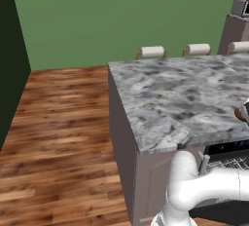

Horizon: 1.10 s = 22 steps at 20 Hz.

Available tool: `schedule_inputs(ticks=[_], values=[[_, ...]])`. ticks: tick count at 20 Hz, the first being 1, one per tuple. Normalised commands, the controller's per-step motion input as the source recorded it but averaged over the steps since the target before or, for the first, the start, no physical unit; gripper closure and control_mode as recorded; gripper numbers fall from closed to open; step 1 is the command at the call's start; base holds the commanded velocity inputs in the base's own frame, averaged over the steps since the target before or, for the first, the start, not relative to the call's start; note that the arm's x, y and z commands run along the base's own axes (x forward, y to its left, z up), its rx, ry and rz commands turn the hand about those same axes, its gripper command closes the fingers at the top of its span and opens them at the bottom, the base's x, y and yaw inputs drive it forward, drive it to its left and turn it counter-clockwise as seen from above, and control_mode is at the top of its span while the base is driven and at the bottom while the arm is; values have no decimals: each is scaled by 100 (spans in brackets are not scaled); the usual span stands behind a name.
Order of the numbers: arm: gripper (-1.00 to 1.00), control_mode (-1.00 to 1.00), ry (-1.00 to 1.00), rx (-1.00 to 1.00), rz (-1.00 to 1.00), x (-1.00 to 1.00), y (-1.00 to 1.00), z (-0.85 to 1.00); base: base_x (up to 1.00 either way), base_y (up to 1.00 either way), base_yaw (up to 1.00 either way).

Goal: Pick up the cup and bowl from the counter, place them in the dishwasher, and close the dishwasher door.

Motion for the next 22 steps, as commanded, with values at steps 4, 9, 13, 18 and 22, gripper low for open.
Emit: schedule_inputs(ticks=[4,9,13,18,22], values=[[-100,-100,0,0,0,25,-13,-27,0,0,0],[-100,-100,0,0,0,0,-13,-46,0,0,0],[100,-100,0,0,0,0,-14,-33,0,0,0],[100,-100,0,0,0,2,-18,-15,0,0,0],[100,-100,0,0,0,4,-19,-19,0,0,0]])
